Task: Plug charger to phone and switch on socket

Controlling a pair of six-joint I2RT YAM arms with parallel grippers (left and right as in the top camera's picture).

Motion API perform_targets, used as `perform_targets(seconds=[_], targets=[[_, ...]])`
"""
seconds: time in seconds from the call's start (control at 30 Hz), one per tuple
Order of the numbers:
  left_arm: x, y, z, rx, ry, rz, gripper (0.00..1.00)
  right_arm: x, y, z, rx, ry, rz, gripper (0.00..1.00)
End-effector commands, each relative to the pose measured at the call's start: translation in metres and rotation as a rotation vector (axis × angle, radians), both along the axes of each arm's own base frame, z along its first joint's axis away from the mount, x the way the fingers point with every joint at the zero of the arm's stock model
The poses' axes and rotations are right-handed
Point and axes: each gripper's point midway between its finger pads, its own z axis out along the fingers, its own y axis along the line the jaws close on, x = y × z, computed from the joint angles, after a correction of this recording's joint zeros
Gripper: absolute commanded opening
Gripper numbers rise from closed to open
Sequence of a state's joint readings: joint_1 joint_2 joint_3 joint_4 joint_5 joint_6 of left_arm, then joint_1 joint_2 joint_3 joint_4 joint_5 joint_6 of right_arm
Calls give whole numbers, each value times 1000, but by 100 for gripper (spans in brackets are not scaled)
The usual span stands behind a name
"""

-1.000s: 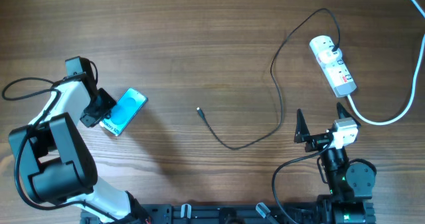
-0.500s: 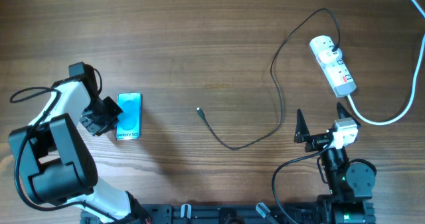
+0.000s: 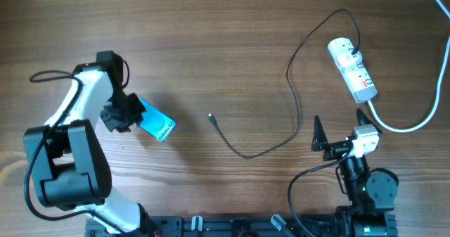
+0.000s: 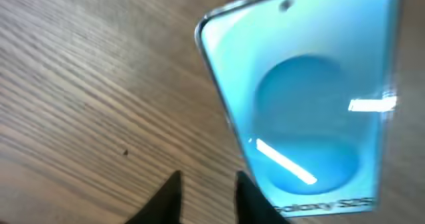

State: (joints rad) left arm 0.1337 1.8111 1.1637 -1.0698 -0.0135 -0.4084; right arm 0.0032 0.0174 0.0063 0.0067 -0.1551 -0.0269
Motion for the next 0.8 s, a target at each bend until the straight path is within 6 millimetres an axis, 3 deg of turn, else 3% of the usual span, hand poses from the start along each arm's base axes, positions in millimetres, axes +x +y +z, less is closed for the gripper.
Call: perform_targets(seconds=[0.0, 0.03, 0.07, 0.1, 0.3, 0.43, 0.67, 0.77], targets=[[13, -15, 4, -89, -47, 33, 66, 0, -3, 2, 8, -7, -16, 100], [18, -20, 4, -119, -68, 36, 87, 0, -3, 2, 8, -7, -16, 100], [22, -22, 4, -131, -86, 41, 97, 0, -3, 1, 8, -6, -16, 99], [26, -22, 2, -129, -104, 70, 100, 0, -3, 1, 8, -5, -16, 100], [31, -26, -44, -44, -208, 222, 100, 0, -3, 1, 8, -4, -16, 100], [24, -40, -46, 15, -184, 153, 99, 0, -3, 1, 8, -4, -16, 100], [15, -77, -46, 32, -161, -7, 79, 0, -3, 1, 8, -4, -16, 100], [9, -85, -46, 35, -141, -59, 77, 0, -3, 1, 8, -4, -16, 100]])
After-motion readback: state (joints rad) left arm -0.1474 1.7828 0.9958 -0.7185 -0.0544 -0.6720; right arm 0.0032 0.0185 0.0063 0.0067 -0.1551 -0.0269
